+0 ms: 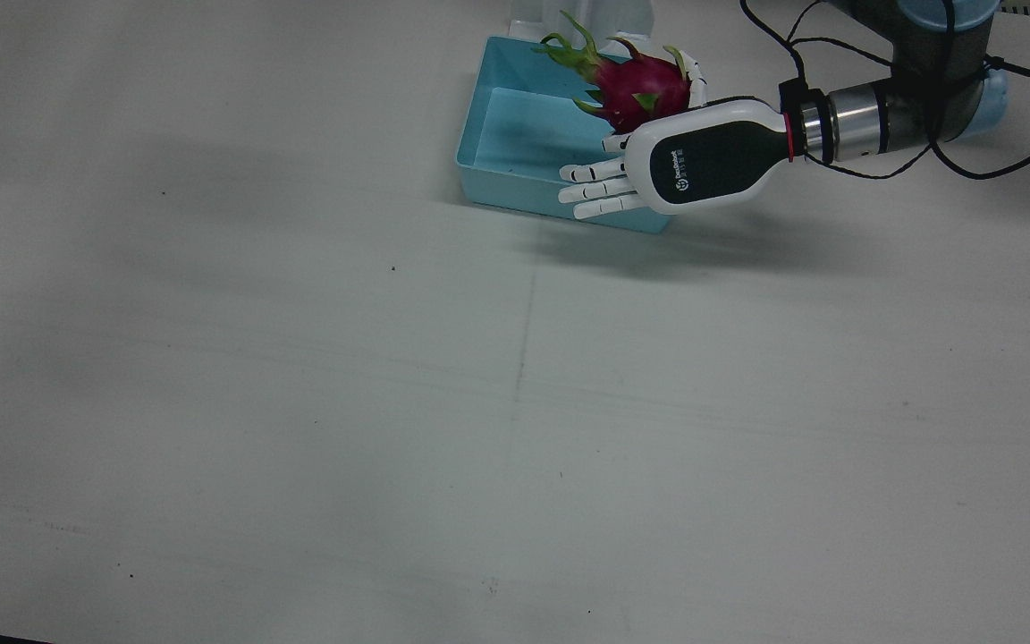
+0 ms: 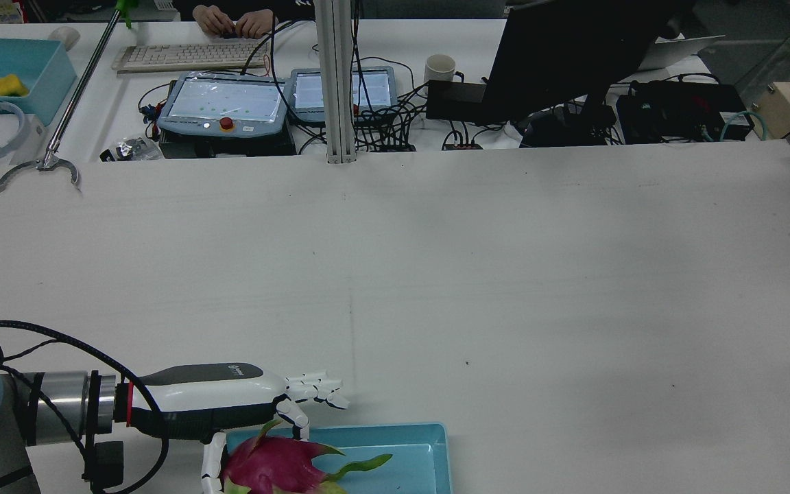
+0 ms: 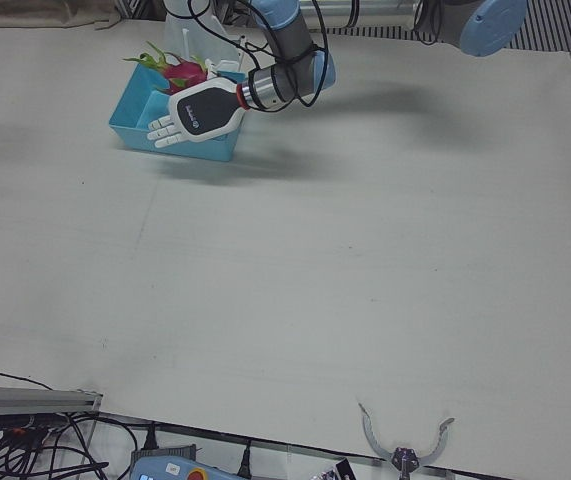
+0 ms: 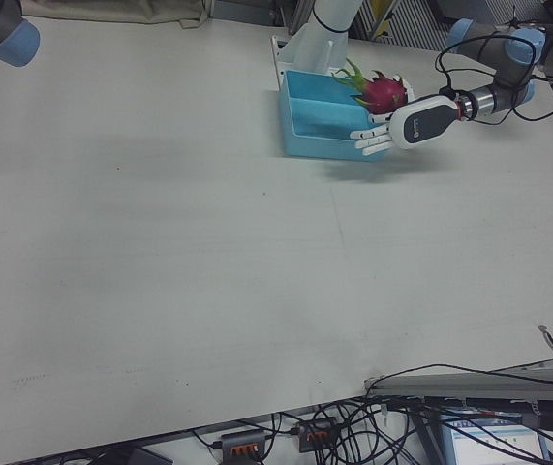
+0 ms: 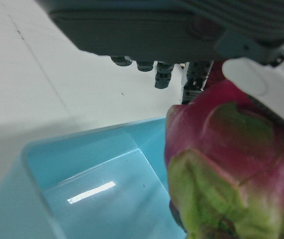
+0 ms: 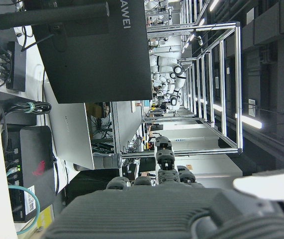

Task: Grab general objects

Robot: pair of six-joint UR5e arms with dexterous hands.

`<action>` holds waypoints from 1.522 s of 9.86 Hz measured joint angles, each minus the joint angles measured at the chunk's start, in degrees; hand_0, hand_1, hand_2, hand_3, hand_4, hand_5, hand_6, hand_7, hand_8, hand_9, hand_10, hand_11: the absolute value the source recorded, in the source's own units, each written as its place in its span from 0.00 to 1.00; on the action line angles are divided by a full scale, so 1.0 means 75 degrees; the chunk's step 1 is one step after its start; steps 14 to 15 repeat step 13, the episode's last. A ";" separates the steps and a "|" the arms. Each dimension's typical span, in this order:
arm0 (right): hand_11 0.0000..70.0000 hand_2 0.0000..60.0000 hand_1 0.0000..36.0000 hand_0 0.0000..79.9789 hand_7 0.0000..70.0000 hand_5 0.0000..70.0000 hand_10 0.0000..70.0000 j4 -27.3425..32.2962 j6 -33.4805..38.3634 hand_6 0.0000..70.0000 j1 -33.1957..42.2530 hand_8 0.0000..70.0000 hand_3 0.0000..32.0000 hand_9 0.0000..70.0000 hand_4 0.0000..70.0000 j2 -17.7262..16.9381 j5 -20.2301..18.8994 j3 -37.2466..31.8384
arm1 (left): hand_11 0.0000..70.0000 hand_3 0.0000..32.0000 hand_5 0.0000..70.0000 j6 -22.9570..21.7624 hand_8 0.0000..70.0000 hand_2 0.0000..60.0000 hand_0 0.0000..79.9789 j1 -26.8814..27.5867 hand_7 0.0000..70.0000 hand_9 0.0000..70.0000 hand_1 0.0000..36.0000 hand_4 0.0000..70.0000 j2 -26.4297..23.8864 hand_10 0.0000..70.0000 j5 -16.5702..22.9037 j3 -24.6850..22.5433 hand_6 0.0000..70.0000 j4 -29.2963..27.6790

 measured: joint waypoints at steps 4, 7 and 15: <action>0.00 0.00 0.00 0.00 0.00 0.00 0.00 0.0000 0.0000 0.00 0.0004 0.00 0.00 0.00 0.00 0.0000 0.0000 0.0001 | 0.00 0.77 0.00 -0.0007 0.00 0.00 0.51 0.0013 0.09 0.00 0.00 0.00 0.0000 0.00 -0.0010 0.0098 0.00 -0.0199; 0.00 0.00 0.00 0.00 0.00 0.00 0.00 0.0000 0.0000 0.00 0.0002 0.00 0.00 0.00 0.00 0.0000 0.0000 0.0001 | 0.00 0.60 0.00 -0.0010 0.00 0.00 0.52 -0.0029 0.11 0.00 0.00 0.00 0.0013 0.00 -0.0094 0.0276 0.00 -0.0254; 0.00 0.00 0.00 0.00 0.00 0.00 0.00 -0.0003 -0.0028 0.00 0.0007 0.00 0.00 0.00 0.00 0.0000 -0.0004 0.0039 | 0.00 0.35 0.00 -0.1602 0.00 0.00 0.58 -0.2730 0.15 0.01 0.04 0.00 0.0080 0.00 -0.0261 0.1438 0.00 -0.1657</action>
